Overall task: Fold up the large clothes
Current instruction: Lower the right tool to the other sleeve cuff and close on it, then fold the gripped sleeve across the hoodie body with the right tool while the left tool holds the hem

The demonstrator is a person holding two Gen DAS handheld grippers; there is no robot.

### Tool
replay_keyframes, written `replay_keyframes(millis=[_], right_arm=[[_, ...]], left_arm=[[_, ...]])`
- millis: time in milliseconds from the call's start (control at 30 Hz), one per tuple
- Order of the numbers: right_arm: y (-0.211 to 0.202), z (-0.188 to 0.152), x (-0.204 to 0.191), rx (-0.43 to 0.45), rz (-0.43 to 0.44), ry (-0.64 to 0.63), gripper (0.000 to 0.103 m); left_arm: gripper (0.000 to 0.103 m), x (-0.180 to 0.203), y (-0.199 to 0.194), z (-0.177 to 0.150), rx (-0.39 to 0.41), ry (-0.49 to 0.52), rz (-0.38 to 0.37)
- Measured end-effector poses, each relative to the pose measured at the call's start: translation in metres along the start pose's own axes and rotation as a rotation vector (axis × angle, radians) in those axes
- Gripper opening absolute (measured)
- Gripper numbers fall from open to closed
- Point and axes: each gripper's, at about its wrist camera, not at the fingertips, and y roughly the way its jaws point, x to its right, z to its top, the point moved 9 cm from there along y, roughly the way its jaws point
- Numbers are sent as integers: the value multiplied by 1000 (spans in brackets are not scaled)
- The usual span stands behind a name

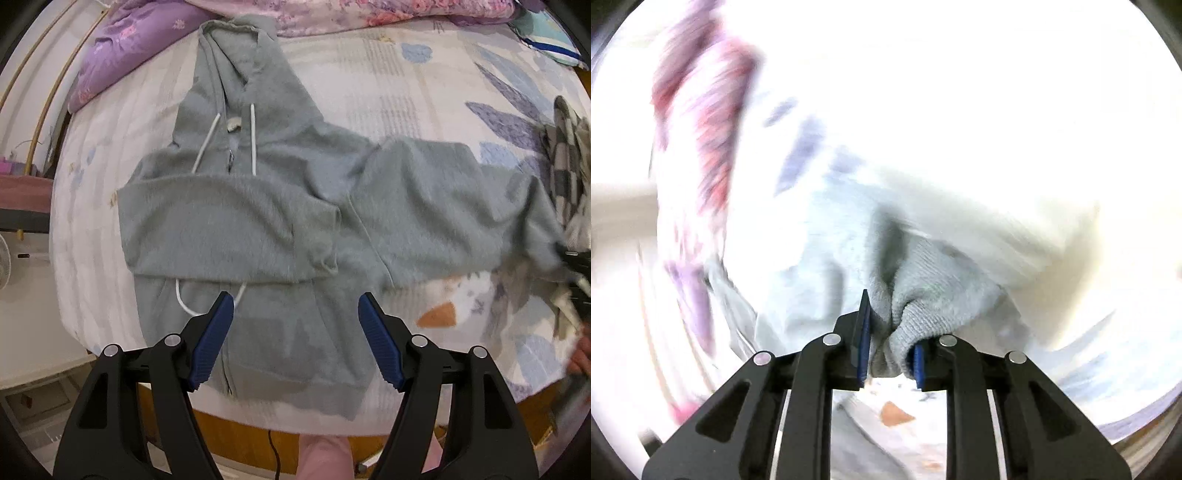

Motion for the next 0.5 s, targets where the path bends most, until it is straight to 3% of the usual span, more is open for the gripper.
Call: replay_keyframes(millis=[100, 200, 233, 300, 400, 467, 500], right_arm=[[-48, 26, -34, 100, -19, -160, 16], [-88, 53, -53, 168, -57, -286, 16], [-100, 64, -54, 190, -69, -314, 15], [-113, 83, -54, 231, -102, -344, 15], [-109, 90, -40, 214, -152, -377, 15], [-103, 83, -48, 199, -149, -396, 15], [-103, 80, -53, 193, -148, -413, 15]], left_arm=[[67, 4, 5, 19, 45, -7, -37], [49, 12, 14, 41, 95, -2, -77], [45, 16, 20, 48, 102, -9, -105], [24, 27, 33, 59, 111, -22, -173], [19, 51, 64, 71, 117, -8, -293], [14, 65, 101, 73, 73, -7, -308], [11, 71, 126, 68, 8, -9, -302]])
